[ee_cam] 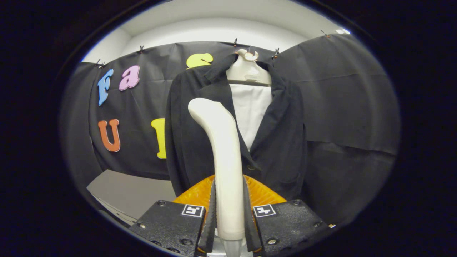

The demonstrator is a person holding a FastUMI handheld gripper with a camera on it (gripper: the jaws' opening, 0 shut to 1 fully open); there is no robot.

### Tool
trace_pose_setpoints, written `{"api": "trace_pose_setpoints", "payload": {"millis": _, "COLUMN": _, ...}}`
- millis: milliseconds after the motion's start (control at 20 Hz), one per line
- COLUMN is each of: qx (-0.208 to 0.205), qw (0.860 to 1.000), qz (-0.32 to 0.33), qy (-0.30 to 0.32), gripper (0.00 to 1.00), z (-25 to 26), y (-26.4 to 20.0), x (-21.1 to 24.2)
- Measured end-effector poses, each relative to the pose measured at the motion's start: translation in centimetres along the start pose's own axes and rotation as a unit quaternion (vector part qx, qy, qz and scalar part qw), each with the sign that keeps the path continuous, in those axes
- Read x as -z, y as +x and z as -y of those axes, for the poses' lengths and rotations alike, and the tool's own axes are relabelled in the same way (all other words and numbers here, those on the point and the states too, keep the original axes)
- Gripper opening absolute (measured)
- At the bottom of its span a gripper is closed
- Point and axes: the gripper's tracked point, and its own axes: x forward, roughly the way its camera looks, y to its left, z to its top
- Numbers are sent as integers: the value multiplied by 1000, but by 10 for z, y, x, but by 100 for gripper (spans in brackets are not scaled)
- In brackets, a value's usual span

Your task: Iron the clothes twice with a garment steamer, once on the left side and once on the right side.

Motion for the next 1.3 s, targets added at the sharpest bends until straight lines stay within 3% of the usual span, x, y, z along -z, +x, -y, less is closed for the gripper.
{"api": "trace_pose_setpoints", "payload": {"millis": 1300, "qx": 20, "qw": 990, "qz": -136, "qy": -11, "gripper": 37, "z": 15, "y": -30, "x": 79}}
